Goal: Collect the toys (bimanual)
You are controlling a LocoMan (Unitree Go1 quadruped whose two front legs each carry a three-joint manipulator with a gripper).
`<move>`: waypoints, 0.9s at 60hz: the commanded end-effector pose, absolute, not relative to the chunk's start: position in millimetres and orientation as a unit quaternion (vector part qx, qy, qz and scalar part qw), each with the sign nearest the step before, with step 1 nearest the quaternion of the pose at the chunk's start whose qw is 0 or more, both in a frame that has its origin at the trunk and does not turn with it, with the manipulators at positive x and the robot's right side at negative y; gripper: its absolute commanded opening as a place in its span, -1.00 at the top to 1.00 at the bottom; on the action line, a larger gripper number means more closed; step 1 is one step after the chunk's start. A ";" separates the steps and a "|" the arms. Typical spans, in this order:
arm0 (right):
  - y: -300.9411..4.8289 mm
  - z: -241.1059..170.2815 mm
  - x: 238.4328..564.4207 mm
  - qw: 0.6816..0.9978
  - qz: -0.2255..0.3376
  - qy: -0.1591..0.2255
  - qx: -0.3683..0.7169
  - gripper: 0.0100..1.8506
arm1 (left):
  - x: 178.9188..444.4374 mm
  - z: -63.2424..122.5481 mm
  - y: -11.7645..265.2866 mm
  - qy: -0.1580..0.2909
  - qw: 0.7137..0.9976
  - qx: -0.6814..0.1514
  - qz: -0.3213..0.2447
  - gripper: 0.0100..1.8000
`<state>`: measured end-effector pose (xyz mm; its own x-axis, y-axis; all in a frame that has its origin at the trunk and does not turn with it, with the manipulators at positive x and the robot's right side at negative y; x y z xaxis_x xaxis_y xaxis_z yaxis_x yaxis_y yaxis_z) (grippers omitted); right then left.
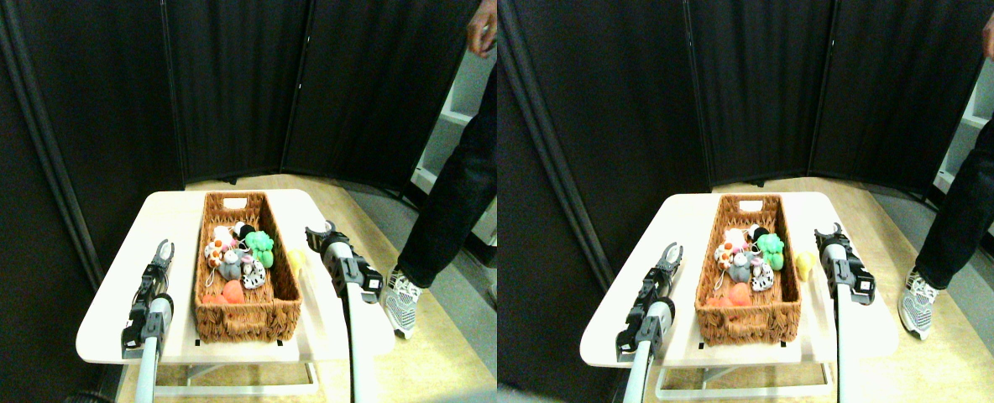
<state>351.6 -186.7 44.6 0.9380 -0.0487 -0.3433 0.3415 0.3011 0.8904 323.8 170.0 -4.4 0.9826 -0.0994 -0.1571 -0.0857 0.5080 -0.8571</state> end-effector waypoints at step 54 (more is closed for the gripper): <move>-149.8 7.5 340.4 0.719 -0.106 0.224 0.650 0.19 | 329.7 7.7 161.7 0.056 0.845 -0.531 -0.022 1.00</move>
<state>334.3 -155.6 5.5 0.8687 0.1091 -0.4832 0.4696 0.1292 0.8734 327.3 163.7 -1.6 0.9876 -0.0901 -0.1285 -0.0769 0.4360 -0.8967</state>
